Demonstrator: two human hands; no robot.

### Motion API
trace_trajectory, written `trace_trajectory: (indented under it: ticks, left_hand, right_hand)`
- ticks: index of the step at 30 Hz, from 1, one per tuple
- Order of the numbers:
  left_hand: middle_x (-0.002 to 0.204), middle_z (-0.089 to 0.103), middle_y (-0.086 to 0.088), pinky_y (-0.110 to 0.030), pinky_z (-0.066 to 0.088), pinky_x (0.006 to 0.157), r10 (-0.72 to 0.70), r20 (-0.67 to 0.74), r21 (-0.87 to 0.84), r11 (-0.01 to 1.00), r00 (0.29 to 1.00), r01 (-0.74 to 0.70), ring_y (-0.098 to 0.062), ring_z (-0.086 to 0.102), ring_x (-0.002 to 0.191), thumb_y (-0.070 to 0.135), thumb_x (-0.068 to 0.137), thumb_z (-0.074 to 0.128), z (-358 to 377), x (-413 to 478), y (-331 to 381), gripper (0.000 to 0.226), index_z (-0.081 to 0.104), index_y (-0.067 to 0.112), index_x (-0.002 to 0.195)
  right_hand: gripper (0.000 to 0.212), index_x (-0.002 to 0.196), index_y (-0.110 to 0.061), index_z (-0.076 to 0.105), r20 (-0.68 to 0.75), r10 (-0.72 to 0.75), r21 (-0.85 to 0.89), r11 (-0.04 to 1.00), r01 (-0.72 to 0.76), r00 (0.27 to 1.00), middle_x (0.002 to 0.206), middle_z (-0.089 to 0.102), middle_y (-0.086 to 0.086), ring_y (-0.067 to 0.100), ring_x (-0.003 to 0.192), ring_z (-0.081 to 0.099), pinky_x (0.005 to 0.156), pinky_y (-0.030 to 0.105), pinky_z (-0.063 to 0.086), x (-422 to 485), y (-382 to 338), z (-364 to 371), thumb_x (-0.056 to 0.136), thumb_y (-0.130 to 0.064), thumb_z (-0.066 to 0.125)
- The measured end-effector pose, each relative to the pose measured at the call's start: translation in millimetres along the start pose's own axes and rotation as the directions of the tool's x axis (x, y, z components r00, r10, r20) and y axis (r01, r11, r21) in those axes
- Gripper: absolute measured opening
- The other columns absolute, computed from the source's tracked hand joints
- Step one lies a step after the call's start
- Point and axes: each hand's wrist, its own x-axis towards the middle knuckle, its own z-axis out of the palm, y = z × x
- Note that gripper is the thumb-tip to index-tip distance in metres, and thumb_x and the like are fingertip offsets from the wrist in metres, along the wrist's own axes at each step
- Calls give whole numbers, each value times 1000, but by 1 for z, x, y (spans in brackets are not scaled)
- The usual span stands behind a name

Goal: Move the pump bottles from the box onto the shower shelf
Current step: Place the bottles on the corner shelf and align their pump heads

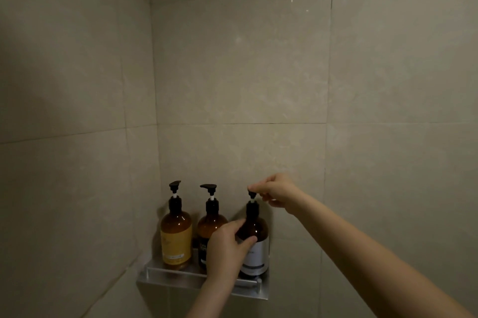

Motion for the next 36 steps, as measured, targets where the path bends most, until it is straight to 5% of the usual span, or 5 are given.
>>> trace_trajectory:
  ticks: [14,21,25,29,36]
  left_hand:
    - [107,64,19,-1,36,59,-25,47,7,1000,999,25,20,46,75,30,77,70,-3,3,1,47,56,31,122]
    - [107,50,29,1,35,68,10,58,-21,1000,998,-9,13,48,101,28,79,68,-8,2,-2,45,54,34,122]
    - [113,52,24,-3,44,63,-25,-179,-40,999,984,18,10,52,96,23,82,65,-26,4,-11,34,54,45,105]
    - [105,64,13,-5,40,54,-110,-364,-31,994,925,106,9,54,77,22,81,65,-46,9,-33,27,61,35,104]
    - [115,65,6,-6,39,70,-171,-176,-62,985,969,162,7,53,87,25,83,64,-51,12,-56,35,60,23,118]
  right_hand:
    - [18,82,-17,65,46,-23,-32,999,24,999,60,60,-4,6,51,56,40,13,42,-2,1,1,77,-32,74]
    - [20,79,-19,64,23,-63,-106,992,65,998,66,61,-3,8,57,57,45,16,43,0,-4,0,78,-37,72]
    - [20,81,-16,63,-45,-229,-143,965,220,972,72,60,-1,10,65,55,54,19,41,4,-23,2,82,-35,67]
    - [13,85,-17,64,72,-309,-235,919,317,948,78,61,-4,8,72,57,62,20,46,7,-42,22,84,-29,65]
    - [30,102,-10,68,198,-278,-497,798,340,940,102,67,6,14,83,59,60,20,43,14,-54,67,85,-35,65]
